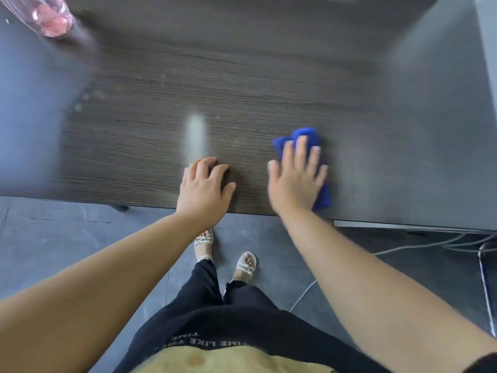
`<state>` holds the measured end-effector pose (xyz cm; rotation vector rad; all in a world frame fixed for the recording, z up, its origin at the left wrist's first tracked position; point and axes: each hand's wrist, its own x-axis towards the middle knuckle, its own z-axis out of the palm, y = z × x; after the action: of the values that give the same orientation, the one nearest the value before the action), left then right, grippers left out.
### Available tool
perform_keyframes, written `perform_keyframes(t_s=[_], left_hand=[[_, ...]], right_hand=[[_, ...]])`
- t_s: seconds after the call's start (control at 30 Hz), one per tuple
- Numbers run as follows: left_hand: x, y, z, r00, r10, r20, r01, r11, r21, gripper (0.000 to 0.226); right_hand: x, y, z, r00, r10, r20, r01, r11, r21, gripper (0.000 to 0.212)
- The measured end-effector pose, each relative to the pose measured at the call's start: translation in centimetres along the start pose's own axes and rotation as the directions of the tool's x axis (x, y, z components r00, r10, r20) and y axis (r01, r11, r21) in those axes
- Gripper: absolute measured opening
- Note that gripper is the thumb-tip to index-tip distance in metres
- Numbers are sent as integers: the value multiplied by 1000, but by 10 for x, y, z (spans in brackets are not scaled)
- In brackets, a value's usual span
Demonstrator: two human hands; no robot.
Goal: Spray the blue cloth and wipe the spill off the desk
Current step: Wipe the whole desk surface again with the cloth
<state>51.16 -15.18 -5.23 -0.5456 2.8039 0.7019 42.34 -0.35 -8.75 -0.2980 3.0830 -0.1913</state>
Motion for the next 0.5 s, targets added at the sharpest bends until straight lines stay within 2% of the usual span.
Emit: perform_keyframes(t_s=[0.03,0.07,0.1,0.17,0.2,0.23,0.3,0.37,0.4,0.43,0.47,0.5], left_hand=[[-1,2,2,1000,2,-9,-2,1000,3,51],[-2,2,3,1000,-4,-20,4,1000,3,50],[-1,3,3,1000,-16,-25,17,1000,8,47],[0,10,2,999,-42,-16,43,999,24,44],[2,13,1,999,-43,-12,43,998,44,45],[4,17,0,1000,-26,-13,27,997,73,46],[8,29,0,999,33,-6,-32,992,124,48],[11,43,2,998,59,34,-63,990,129,51],[12,50,3,997,59,58,-66,990,125,51],[13,56,4,995,55,82,-65,991,121,51],[14,60,7,994,49,102,-61,991,116,51],[15,65,10,993,39,114,-52,992,113,51]], right_hand=[[-13,-5,1,985,-171,4,171,985,7,57],[-27,-2,1,924,-379,40,380,925,-9,56],[-36,12,0,831,-549,90,553,832,-27,55],[-32,55,-8,657,-739,151,749,663,-12,51],[-24,79,-10,621,-772,133,781,625,-19,50],[-13,101,-11,632,-764,129,773,633,-41,50],[8,139,-16,741,-658,135,671,735,-104,50],[21,152,-20,895,-430,122,441,893,-85,56],[21,142,-20,960,-268,82,273,960,-65,57],[17,125,-17,995,-96,35,97,995,-38,56],[9,104,-14,999,45,14,-45,999,-16,55],[0,84,-11,994,104,16,-104,995,-3,56]])
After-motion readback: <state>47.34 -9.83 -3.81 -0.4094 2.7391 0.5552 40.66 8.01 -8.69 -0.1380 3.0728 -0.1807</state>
